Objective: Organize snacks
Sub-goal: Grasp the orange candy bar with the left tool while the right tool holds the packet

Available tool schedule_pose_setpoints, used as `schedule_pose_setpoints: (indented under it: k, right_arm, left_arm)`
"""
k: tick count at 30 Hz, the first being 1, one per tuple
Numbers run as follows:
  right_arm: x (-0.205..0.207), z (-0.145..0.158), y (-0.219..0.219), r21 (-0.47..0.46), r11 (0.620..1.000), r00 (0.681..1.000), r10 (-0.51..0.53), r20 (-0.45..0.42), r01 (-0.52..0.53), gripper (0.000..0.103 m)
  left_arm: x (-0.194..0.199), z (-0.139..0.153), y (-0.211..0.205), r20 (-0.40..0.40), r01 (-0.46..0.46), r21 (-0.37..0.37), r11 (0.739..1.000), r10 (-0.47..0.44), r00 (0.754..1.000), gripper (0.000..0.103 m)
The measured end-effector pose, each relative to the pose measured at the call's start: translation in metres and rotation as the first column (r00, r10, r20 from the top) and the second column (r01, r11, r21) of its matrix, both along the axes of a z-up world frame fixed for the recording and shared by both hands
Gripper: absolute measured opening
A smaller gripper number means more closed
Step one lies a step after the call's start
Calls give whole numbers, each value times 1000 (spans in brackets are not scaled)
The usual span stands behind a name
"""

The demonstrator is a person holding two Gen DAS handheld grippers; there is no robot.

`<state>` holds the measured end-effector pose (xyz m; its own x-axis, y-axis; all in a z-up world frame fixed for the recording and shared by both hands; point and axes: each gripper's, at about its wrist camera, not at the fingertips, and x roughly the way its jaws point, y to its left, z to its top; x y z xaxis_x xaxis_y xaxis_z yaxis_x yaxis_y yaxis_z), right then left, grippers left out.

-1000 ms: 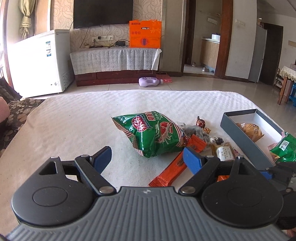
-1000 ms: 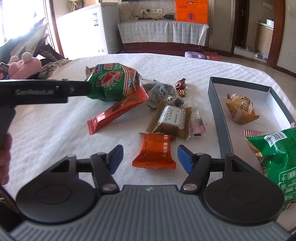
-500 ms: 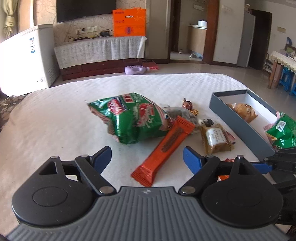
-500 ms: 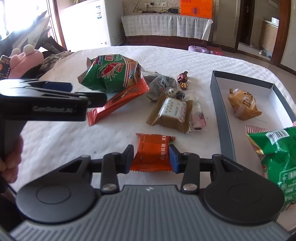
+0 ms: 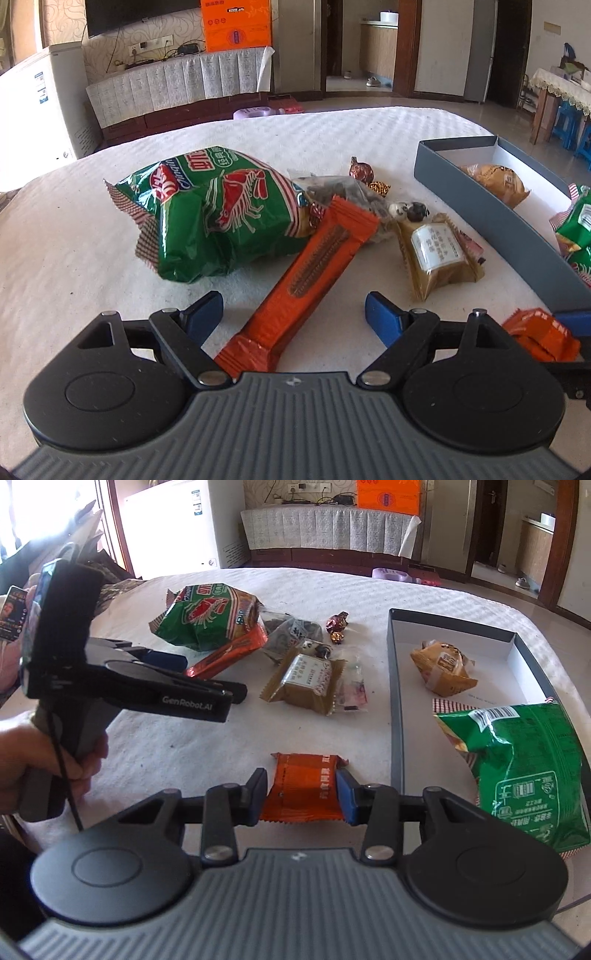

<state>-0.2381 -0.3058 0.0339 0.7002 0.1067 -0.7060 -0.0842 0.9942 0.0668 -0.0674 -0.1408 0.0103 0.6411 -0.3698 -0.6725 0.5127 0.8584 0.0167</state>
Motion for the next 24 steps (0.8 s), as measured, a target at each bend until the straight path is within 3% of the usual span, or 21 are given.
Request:
schedule_pose_setpoints:
  k: [2,5,6,11,19,24]
  right_arm:
    - [0,0,0,-3,1000,1000,5,-3,-5,43]
    - [1,-1,2,-11,1000,1000,11,-6,-11,43]
    - [1,-1,2,-11,1000,1000,12,-5,-12,43]
    - [0,2,2,-8,1000,1000,12,7,-12,43]
    - [-4,9,6,-1,1000,999,28,35,-28,43]
    - [-7,12,7,9,999,998,42,45,-43,38]
  left_arm:
    - [1,-1,-2,4,-1,-5,1000,1,1000,81]
    - [-1,2,-7,16,9,-12,1000,-9,1000,43]
    - [-2,2,-8,16,15,-11,1000,-15,1000,40]
    - [-4,5,-6,-1,10,-29,1000,-10,1000,34]
    - [-12,15,-2,8,-6,-41,999,7,1000,32]
    - [-15,20,-1,7,-17,-42,999,17,1000,32]
